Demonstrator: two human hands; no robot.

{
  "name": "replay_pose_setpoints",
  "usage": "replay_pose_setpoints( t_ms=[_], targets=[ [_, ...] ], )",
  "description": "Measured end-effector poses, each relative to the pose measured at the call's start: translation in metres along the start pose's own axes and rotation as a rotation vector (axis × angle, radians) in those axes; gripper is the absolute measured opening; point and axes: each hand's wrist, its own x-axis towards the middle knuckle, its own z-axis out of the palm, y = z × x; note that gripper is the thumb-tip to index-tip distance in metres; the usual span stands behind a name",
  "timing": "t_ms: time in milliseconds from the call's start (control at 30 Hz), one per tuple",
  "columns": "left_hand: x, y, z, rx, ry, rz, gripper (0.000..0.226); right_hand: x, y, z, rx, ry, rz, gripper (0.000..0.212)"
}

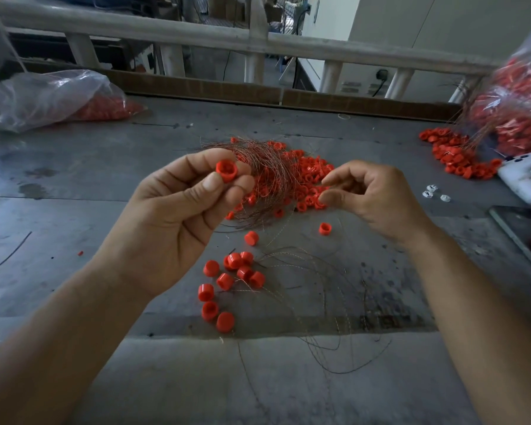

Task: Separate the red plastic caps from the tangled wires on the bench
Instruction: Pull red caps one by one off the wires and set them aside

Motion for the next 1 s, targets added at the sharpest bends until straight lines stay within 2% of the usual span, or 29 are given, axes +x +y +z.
replay_pose_setpoints(
  t_ms=[67,167,267,333,533,667,767,900,1000],
  targets=[
    [-0.001,-0.001,0.001,0.002,0.005,-0.011,0.019,0.002,0.004,-0.001,-0.061,0.031,0.016,0.010],
    [-0.001,-0.002,0.003,0.001,0.005,-0.028,0.020,0.003,0.011,-0.001,-0.224,-0.028,0.049,0.014],
    [-0.001,-0.002,0.004,-0.009,-0.002,-0.036,0.019,0.002,0.016,0.003,-0.379,-0.101,0.096,0.007],
    [-0.001,-0.003,0.004,-0.012,-0.013,-0.044,0.019,0.002,0.018,0.008,-0.448,-0.115,0.080,0.012],
    [-0.001,-0.006,0.002,-0.012,-0.047,-0.065,0.020,0.009,0.020,0.032,-0.559,-0.096,-0.003,0.025],
    [-0.001,-0.007,0.000,-0.001,-0.063,-0.064,0.020,0.009,0.020,0.036,-0.565,-0.058,-0.028,0.014],
    [-0.001,-0.007,0.001,0.023,-0.053,-0.070,0.021,0.011,0.018,0.034,-0.430,0.006,0.009,0.005],
    [0.000,-0.007,0.003,0.082,0.007,-0.108,0.020,0.009,0.005,0.016,0.096,0.068,0.162,0.026],
    [0.000,-0.008,0.004,0.116,0.034,-0.162,0.017,0.002,-0.009,0.008,0.419,0.018,0.213,0.024]
  ],
)
